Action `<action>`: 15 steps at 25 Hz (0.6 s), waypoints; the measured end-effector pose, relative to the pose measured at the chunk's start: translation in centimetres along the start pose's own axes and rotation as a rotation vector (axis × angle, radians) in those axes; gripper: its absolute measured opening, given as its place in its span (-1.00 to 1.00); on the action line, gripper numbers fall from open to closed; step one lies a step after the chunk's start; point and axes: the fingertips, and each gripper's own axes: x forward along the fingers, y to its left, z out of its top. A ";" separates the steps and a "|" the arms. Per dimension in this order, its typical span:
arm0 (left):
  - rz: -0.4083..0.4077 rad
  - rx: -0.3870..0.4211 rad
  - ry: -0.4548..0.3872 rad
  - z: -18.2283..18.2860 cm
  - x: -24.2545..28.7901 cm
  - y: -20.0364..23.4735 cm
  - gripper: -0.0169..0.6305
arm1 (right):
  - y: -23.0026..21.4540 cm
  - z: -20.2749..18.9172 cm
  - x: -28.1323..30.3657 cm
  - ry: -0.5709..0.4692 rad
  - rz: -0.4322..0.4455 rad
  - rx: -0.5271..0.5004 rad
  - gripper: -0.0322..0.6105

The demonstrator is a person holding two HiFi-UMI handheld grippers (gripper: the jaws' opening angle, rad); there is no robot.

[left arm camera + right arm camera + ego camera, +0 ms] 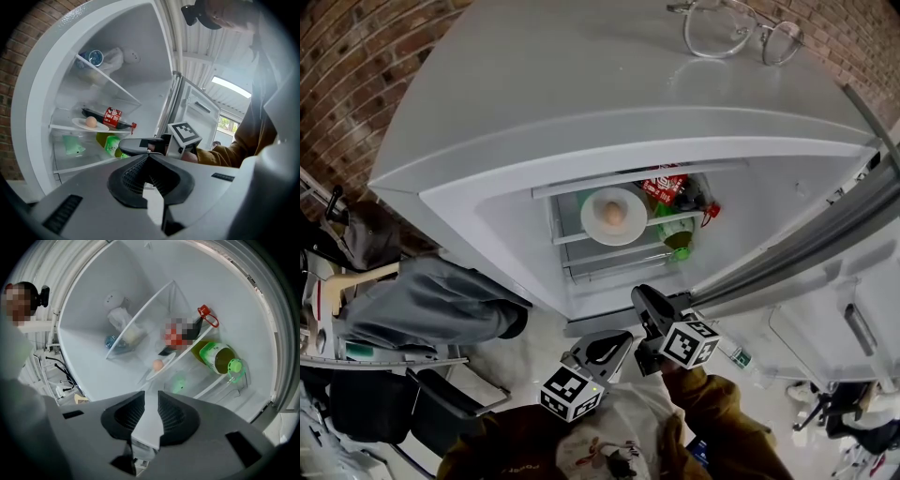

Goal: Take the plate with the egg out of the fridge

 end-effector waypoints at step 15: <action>0.024 -0.016 -0.007 0.1 0.0 0.8 -0.92 | -1.3 1.1 1.9 0.000 -0.010 0.022 -0.68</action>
